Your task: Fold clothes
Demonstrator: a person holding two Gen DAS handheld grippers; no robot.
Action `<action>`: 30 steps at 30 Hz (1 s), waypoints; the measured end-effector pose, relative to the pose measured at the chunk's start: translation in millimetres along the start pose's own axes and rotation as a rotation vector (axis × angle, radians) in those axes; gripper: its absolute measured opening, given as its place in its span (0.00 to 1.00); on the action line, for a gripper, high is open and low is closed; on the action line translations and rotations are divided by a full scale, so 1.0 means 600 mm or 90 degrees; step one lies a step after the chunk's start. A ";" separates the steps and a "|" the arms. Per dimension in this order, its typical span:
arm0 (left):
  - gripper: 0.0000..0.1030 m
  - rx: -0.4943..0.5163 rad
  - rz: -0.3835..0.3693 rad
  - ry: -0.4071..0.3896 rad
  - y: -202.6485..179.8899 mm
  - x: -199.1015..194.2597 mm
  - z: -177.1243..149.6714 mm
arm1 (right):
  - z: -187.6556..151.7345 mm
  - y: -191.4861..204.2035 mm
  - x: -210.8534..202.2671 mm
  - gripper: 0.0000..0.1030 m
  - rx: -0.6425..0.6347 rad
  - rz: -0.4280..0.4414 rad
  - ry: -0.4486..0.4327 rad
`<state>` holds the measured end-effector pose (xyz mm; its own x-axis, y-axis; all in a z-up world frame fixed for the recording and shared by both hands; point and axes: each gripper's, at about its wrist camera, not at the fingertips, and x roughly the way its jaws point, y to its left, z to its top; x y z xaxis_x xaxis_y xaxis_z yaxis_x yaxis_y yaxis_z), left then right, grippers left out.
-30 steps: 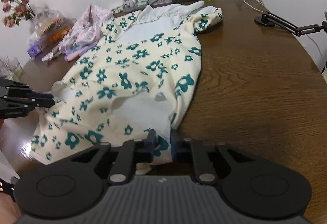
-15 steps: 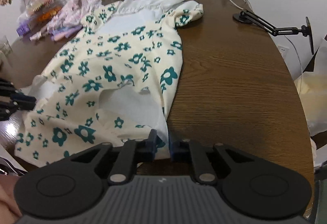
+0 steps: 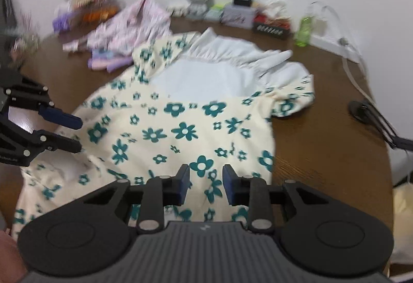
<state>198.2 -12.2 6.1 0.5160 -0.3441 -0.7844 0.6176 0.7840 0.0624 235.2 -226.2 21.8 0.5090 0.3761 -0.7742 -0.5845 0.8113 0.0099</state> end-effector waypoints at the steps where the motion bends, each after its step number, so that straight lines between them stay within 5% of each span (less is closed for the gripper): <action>1: 0.24 -0.004 -0.002 0.007 0.002 0.007 -0.005 | -0.005 -0.001 0.009 0.28 -0.005 -0.004 0.008; 11: 0.28 -0.033 -0.023 0.008 0.020 0.009 -0.019 | -0.039 -0.039 0.026 0.37 0.030 -0.008 0.012; 14: 0.50 -0.051 -0.032 -0.009 0.031 -0.008 -0.002 | -0.031 -0.053 0.015 0.41 0.083 0.036 0.001; 16: 0.73 -0.070 -0.030 -0.034 0.043 -0.030 0.017 | -0.029 -0.067 -0.010 0.50 0.123 0.049 -0.027; 18: 0.87 -0.075 -0.011 -0.058 0.053 -0.051 0.040 | -0.032 -0.076 -0.036 0.64 0.144 0.041 -0.047; 21: 0.89 -0.070 0.032 -0.066 0.065 -0.067 0.085 | -0.048 -0.085 -0.067 0.78 0.165 0.015 -0.043; 26: 0.90 -0.025 0.093 -0.024 0.071 -0.052 0.200 | -0.100 -0.093 -0.100 0.80 0.226 -0.023 0.024; 30: 0.90 0.002 0.093 0.027 0.052 -0.003 0.297 | -0.131 -0.071 -0.126 0.82 0.263 -0.021 0.061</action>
<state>322.2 -79.4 119.6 0.5750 -0.2048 -0.7921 0.5403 0.8221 0.1796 172.2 -324.4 30.3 0.4506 0.3199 -0.8335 -0.2572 0.9405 0.2220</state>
